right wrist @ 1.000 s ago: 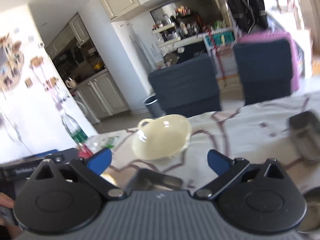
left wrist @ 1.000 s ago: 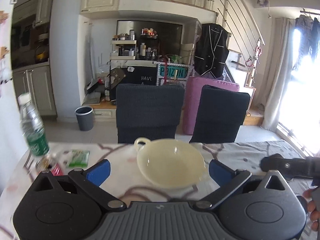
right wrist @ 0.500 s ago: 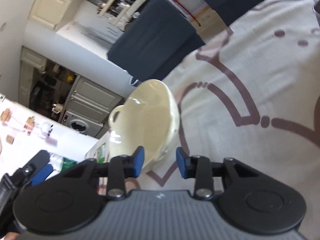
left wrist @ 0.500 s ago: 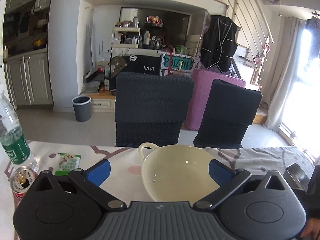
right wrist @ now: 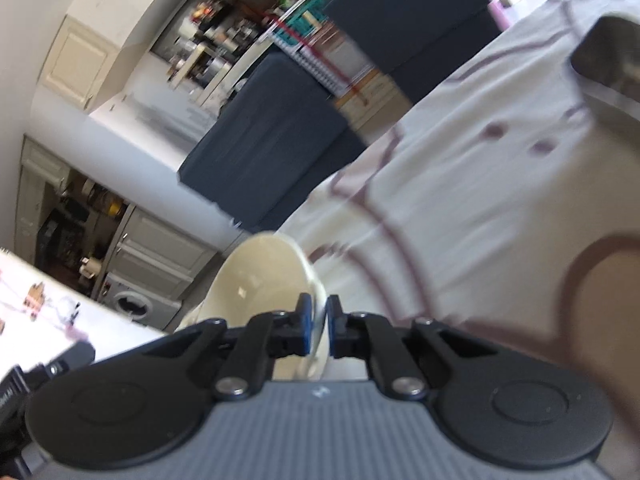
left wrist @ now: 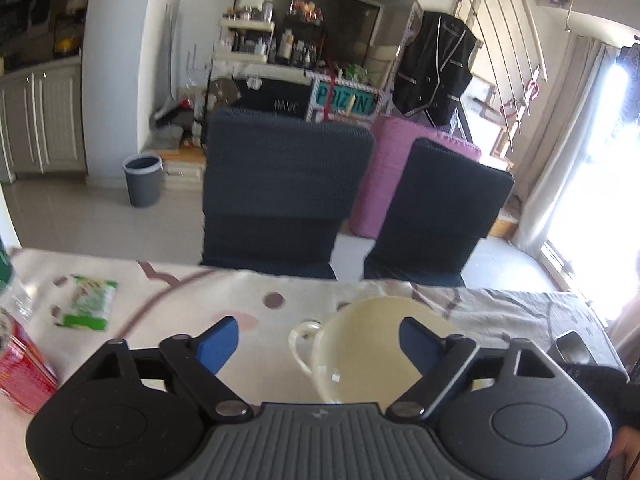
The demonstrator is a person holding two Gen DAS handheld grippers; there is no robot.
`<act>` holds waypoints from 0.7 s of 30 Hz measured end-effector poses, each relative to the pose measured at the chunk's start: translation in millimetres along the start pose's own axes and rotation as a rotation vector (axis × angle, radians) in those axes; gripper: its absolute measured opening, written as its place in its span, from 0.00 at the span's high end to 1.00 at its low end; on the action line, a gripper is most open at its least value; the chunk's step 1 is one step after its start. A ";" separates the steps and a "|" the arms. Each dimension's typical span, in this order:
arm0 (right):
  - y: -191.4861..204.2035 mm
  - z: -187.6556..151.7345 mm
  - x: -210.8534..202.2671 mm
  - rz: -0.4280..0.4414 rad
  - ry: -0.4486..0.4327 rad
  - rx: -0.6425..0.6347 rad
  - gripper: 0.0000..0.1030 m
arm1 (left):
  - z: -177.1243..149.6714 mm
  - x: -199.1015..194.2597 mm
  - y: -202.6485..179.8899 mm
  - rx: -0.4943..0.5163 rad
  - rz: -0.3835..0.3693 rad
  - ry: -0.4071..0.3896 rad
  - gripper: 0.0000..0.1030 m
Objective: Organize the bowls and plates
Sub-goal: 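Close the left gripper on one bowl handle while the right gripper grips the other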
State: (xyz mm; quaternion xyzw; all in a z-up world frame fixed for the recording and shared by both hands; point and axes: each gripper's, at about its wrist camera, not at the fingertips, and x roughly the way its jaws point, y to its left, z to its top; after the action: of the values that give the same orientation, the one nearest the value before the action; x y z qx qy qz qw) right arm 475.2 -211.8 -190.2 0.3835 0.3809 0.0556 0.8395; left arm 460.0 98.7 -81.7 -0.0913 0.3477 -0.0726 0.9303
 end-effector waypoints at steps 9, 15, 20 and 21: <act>-37.1 36.3 -19.6 -0.076 -0.031 -0.013 0.90 | -13.6 59.9 -19.5 -0.069 -0.107 0.181 0.46; -29.0 39.2 -12.6 -0.072 0.029 -0.120 0.88 | -11.4 90.0 -35.6 -0.028 -0.071 0.252 0.63; -27.0 43.4 -11.9 -0.060 0.056 -0.166 0.79 | -10.5 106.1 -31.1 -0.040 -0.061 0.287 0.73; -24.7 45.2 -11.8 -0.064 0.060 -0.182 0.77 | -10.2 108.1 -30.0 -0.052 -0.067 0.291 0.73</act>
State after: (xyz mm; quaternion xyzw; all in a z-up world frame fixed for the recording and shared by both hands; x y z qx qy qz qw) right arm 492.9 -260.9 -181.3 0.2915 0.4112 0.0747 0.8604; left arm 532.0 46.9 -151.2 -0.1153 0.4772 -0.1072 0.8646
